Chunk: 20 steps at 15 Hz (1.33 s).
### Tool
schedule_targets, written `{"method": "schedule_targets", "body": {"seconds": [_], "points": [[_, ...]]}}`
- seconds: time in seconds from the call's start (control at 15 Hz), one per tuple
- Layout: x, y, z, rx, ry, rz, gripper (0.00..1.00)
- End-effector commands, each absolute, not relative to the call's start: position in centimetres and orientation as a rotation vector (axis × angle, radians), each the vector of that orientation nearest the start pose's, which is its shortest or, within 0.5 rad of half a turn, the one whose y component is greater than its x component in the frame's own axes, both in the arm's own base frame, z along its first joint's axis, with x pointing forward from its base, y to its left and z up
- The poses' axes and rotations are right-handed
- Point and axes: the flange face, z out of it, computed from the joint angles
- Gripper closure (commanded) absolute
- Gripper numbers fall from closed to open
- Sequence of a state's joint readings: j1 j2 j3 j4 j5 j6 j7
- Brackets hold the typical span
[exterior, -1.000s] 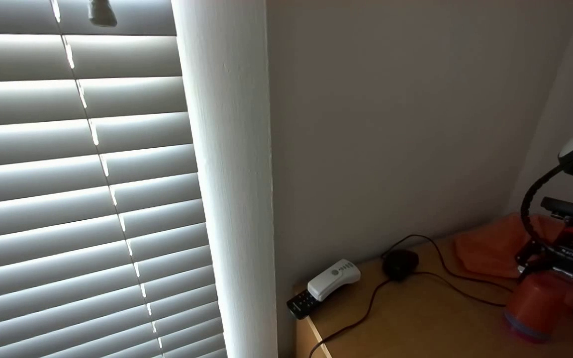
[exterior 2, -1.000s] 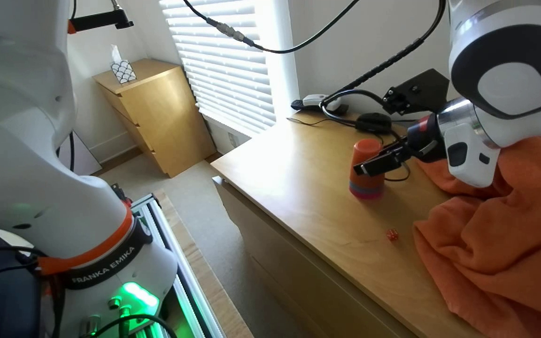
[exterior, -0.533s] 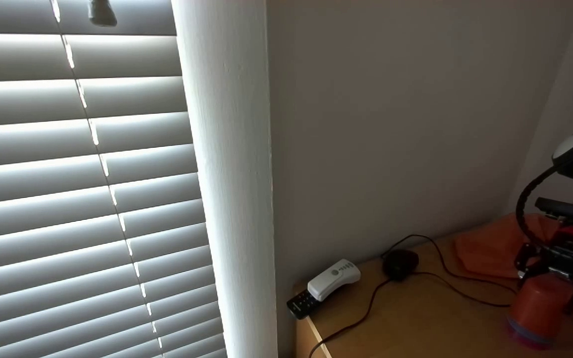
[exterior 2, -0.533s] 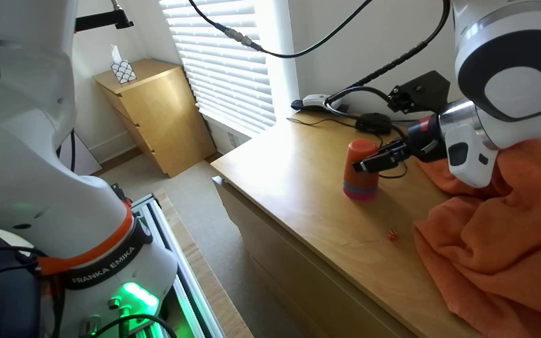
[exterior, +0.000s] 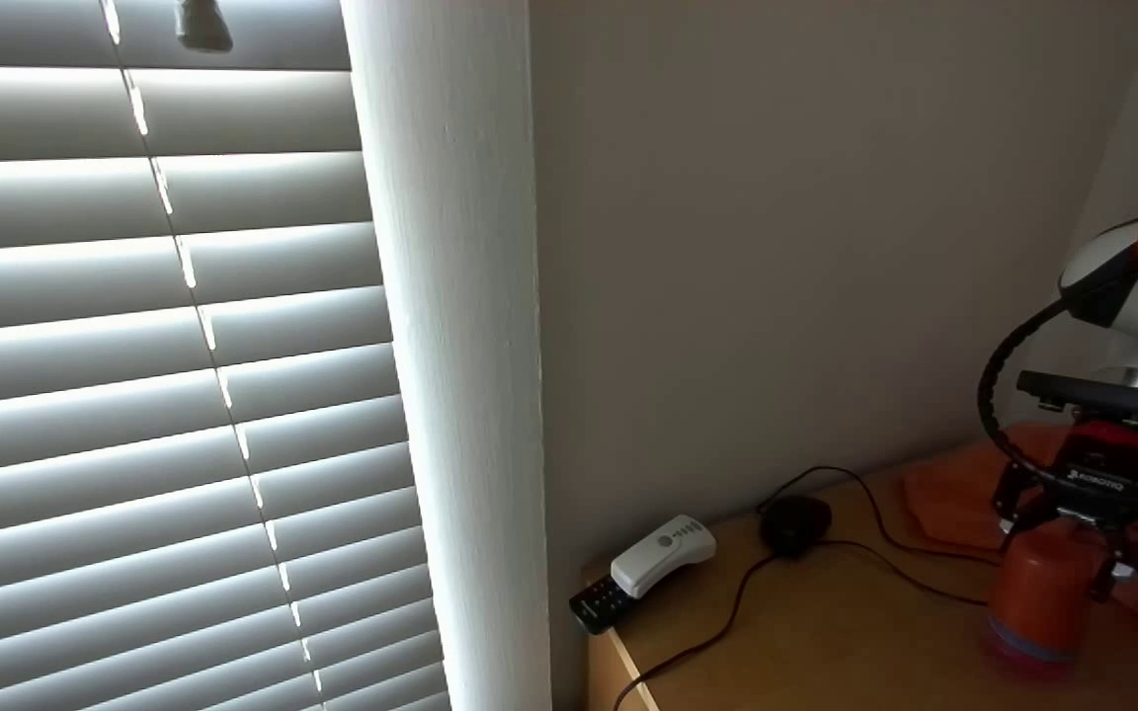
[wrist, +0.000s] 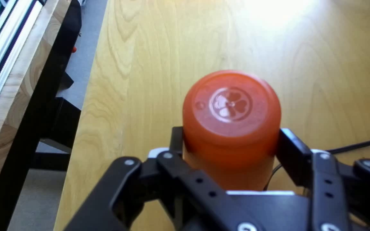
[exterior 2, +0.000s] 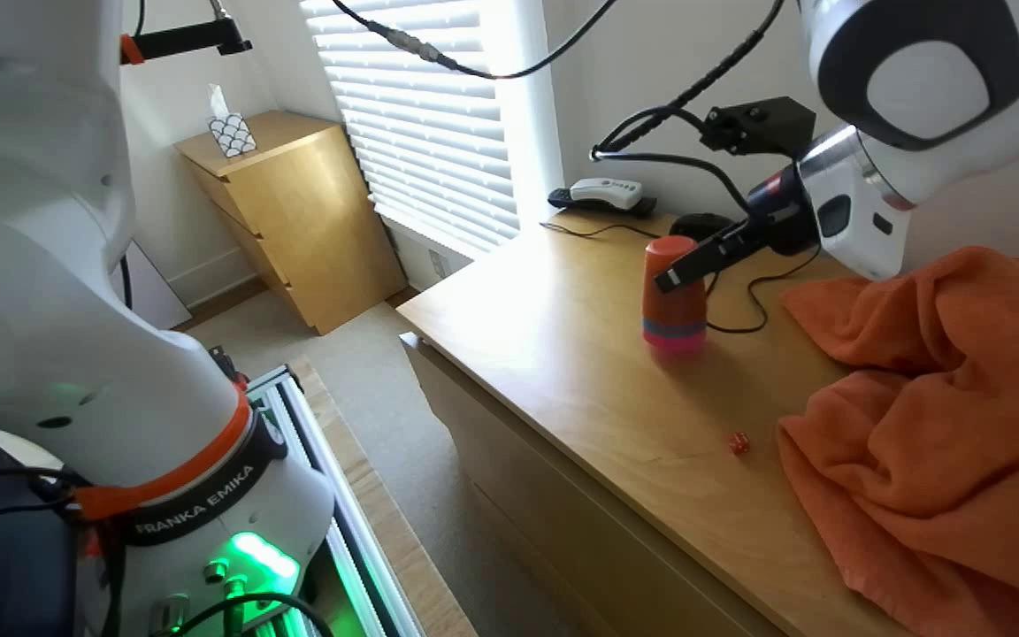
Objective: Flip the stack of cups over
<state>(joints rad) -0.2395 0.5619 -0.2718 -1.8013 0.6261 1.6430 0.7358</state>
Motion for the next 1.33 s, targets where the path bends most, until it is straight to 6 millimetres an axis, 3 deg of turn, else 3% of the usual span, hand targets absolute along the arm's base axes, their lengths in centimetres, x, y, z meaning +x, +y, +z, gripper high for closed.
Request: {"method": "schedule_targets", "body": {"seconds": [0.0,0.53,0.93,1.27], "points": [[52.5,-19.6,24.6,-1.985,1.94,0.85,0.52],[51.7,-14.9,26.3,-2.2,2.234,0.408,0.52],[50.5,-12.6,24.9,-2.213,2.449,0.228,0.52],[50.2,-10.5,23.0,-2.228,2.529,0.084,0.52]]}}
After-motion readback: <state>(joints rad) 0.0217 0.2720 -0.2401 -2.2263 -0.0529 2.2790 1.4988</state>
